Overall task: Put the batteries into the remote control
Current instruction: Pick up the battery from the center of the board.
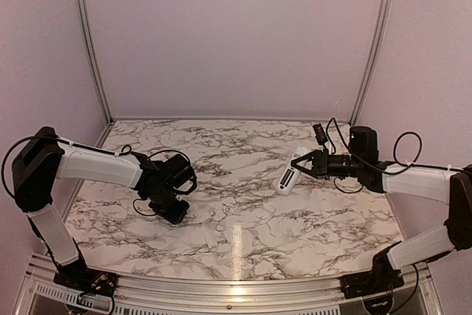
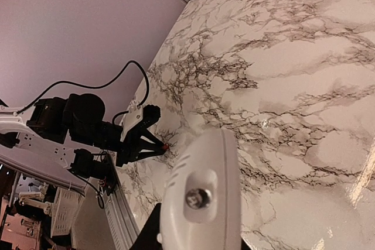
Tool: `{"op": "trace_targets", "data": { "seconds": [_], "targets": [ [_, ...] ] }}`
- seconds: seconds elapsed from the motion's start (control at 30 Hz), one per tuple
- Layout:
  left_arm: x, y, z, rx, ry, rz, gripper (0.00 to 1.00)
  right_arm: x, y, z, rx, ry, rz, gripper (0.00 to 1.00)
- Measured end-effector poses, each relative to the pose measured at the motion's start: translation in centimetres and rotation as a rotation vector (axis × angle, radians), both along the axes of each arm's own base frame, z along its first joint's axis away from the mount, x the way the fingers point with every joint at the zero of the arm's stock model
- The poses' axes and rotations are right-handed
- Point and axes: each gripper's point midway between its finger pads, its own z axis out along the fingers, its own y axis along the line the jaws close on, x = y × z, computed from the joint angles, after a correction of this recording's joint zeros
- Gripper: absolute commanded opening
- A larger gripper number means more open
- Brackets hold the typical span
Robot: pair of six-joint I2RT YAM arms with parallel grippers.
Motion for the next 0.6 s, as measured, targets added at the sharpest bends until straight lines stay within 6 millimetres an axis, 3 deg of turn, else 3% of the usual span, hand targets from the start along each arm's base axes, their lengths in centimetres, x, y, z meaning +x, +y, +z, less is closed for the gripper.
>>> {"op": "trace_targets", "data": {
  "seconds": [0.2,0.4,0.5,0.6],
  "targets": [
    [0.1,-0.1,0.0,0.012,0.006,-0.010,0.01,0.0,0.0,-0.3,-0.006,0.009,0.002,0.00],
    [0.4,-0.6,0.9,-0.020,-0.014,-0.013,0.00,-0.6,1.5,-0.6,-0.007,0.013,0.037,0.00],
    [1.2,-2.4,5.0,-0.179,-0.114,-0.014,0.00,-1.3,3.0,-0.8,0.002,0.022,0.070,0.00],
    [1.3,-4.0,11.7,-0.419,-0.272,-0.024,0.00,-2.0,5.0,-1.1,0.012,0.039,0.100,0.00]
  ]
}}
